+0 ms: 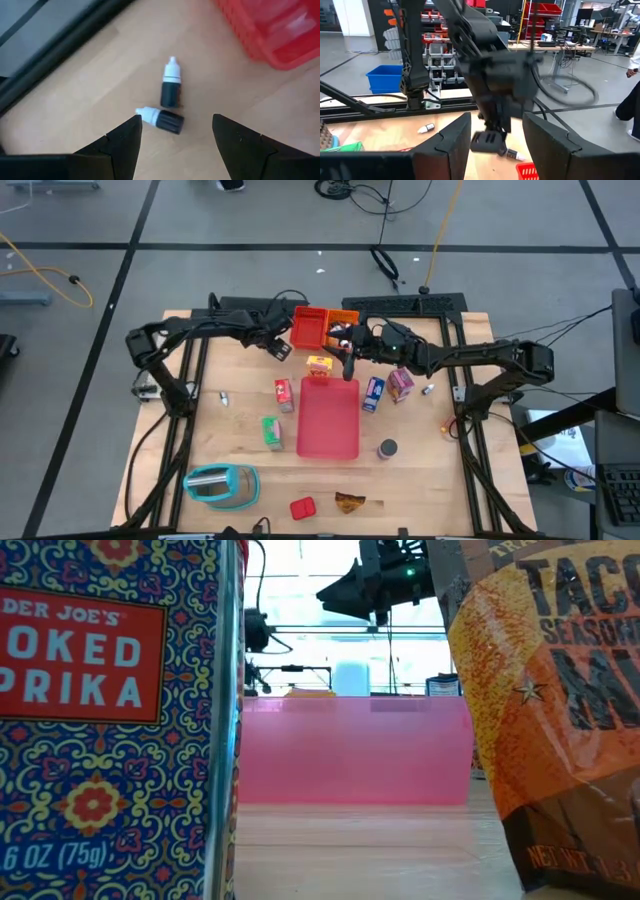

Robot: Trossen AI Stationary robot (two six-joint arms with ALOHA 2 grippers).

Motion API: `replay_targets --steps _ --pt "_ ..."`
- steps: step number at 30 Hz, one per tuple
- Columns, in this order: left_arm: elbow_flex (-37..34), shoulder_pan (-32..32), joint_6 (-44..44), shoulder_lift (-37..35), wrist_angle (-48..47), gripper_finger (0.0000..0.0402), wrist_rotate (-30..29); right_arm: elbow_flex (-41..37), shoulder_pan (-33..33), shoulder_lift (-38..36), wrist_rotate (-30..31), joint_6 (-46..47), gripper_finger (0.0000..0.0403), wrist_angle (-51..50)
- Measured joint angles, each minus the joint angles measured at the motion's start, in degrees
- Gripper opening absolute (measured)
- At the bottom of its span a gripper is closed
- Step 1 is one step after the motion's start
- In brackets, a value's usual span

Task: Pick & Place Kitchen Items
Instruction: Put the top right small black food coloring bottle into the orange basket

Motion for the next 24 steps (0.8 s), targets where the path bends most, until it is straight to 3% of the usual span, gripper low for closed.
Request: replay_targets --steps 7,18,24 --pt "0.00 1.50 1.98 4.80 2.20 0.0246 0.24 0.00 0.49 0.00 -0.01 0.00 0.0171 -0.04" --pt "0.11 4.15 6.57 9.05 7.19 0.0243 6.13 0.00 0.49 0.02 -0.01 -0.02 0.0171 -1.09" --pt "0.11 4.61 6.94 9.14 7.63 0.0174 7.28 0.00 0.49 0.02 0.00 -1.15 0.0171 -1.33"
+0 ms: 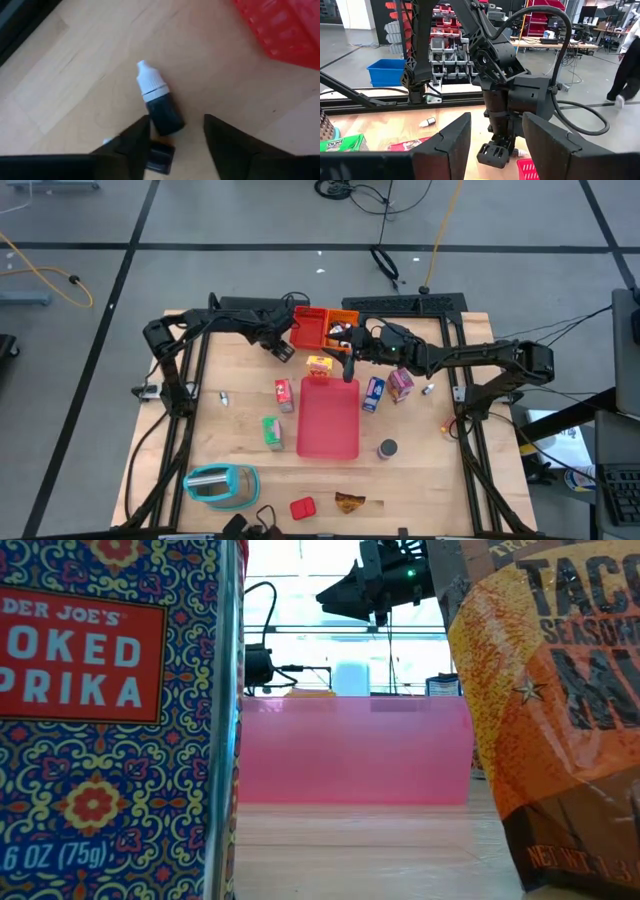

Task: Pick & Place Kitchen Items
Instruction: Put the top right small black food coloring bottle into the orange basket

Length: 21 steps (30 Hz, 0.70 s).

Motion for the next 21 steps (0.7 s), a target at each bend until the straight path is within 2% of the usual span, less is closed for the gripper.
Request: replay_targets --steps 8,21 --pt "-0.07 0.29 0.76 0.18 0.58 0.0016 -0.11 0.00 0.00 0.00 -0.01 -0.11 0.0171 -0.02" --pt "-0.15 0.22 -2.09 -2.43 -2.07 0.0007 -1.64 0.02 -0.02 0.00 -0.01 -0.11 0.0171 -1.15"
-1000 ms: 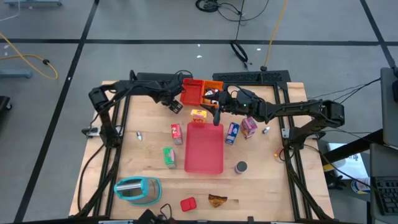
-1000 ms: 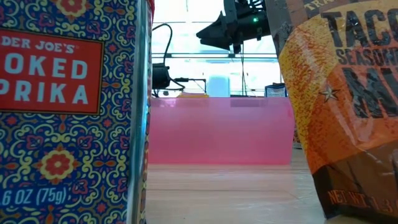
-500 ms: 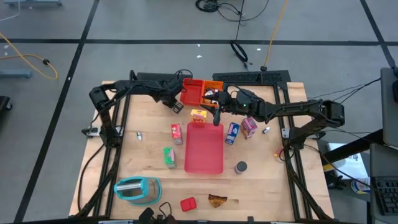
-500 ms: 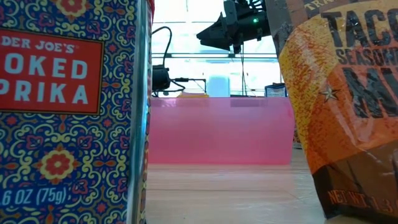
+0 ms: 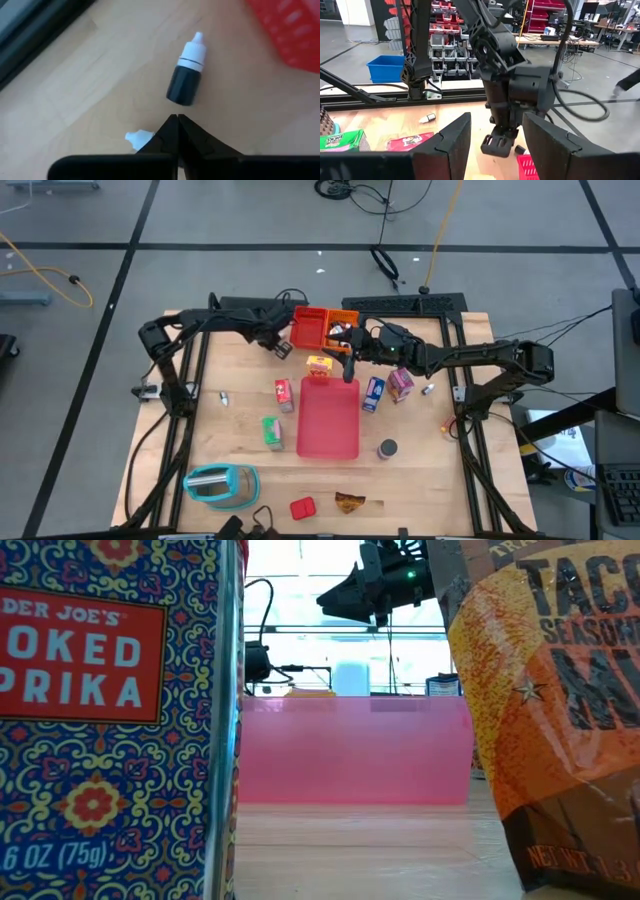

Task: Pick & Place Kitchen Items
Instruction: Put the top right small black food coloring bottle into the orange basket

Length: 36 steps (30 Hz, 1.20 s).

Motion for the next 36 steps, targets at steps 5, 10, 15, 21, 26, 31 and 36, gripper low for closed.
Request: replay_targets --steps 5,10,15,21,26,31,36 --pt "0.00 -0.13 0.29 -3.07 -0.89 0.0009 0.02 0.00 0.00 0.00 0.01 0.00 0.0171 -0.48" --pt "0.00 -0.56 6.72 -5.59 -0.24 0.0029 -0.36 0.00 0.00 0.00 0.02 0.07 0.0171 -0.53" --pt "0.00 -0.46 13.06 -5.80 3.10 0.0049 -0.88 0.00 0.00 0.00 0.00 0.15 0.0171 -0.60" --pt "0.00 -0.22 15.94 -5.80 4.16 0.0126 -1.30 0.00 0.00 0.00 0.00 0.18 0.0171 -1.61" --pt "0.00 0.69 15.82 -5.80 4.36 0.0195 -1.35 0.00 0.17 0.00 0.00 0.20 0.0171 -2.09" --pt "0.01 1.42 13.89 -5.64 4.44 0.0232 -0.57 0.00 0.65 0.00 -0.02 0.20 0.0171 -1.87" --pt "0.11 1.51 13.70 -2.64 5.50 0.0236 0.72 0.00 0.66 0.00 -0.04 0.24 0.0171 -1.87"
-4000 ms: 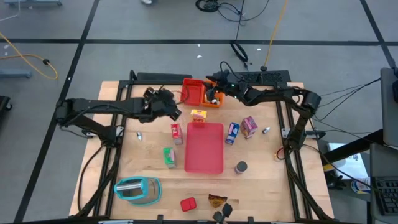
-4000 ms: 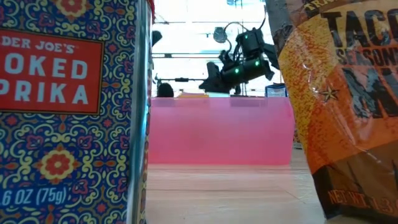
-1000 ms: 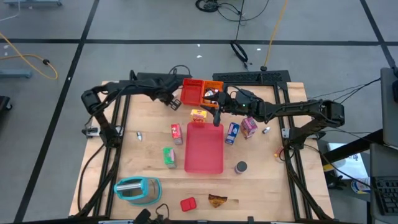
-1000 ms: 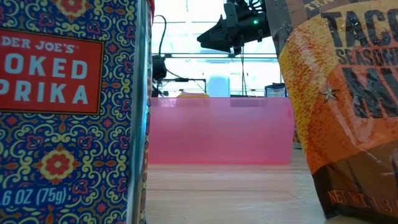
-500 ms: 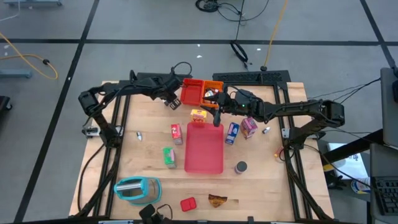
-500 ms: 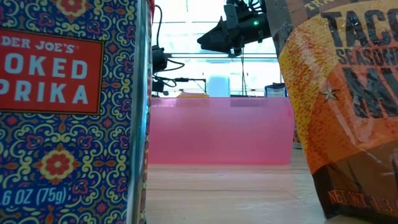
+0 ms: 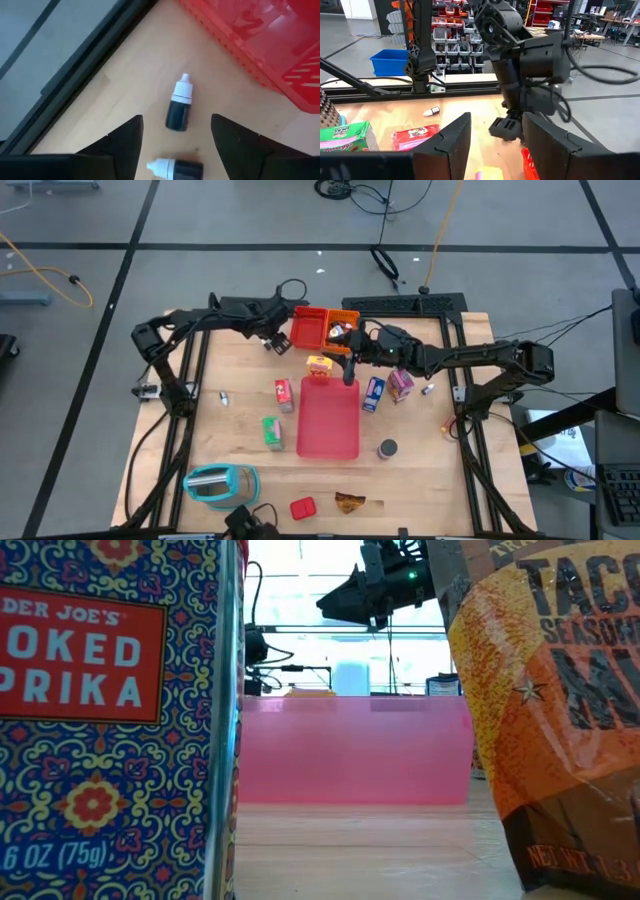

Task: Pick & Place Kitchen Items
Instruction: Put the top right small black food coloring bottle into the orange basket

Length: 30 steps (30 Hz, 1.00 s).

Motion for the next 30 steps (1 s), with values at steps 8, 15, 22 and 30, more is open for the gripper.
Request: replay_targets --steps 8,15,22,30 --pt "-0.02 0.79 1.22 4.19 1.85 0.0217 2.06 0.00 0.53 0.00 -0.02 -0.02 0.0171 0.00" --pt "0.26 1.78 3.49 8.10 3.12 0.0174 4.31 0.00 0.70 0.00 0.02 0.00 0.0171 0.01" --pt "0.15 2.03 3.50 8.00 2.97 0.0053 5.32 0.00 0.70 0.00 0.04 -0.08 0.0171 0.04" --pt "0.09 2.06 1.25 7.85 1.68 0.0039 1.90 0.00 0.70 0.00 0.04 -0.09 0.0171 0.04"
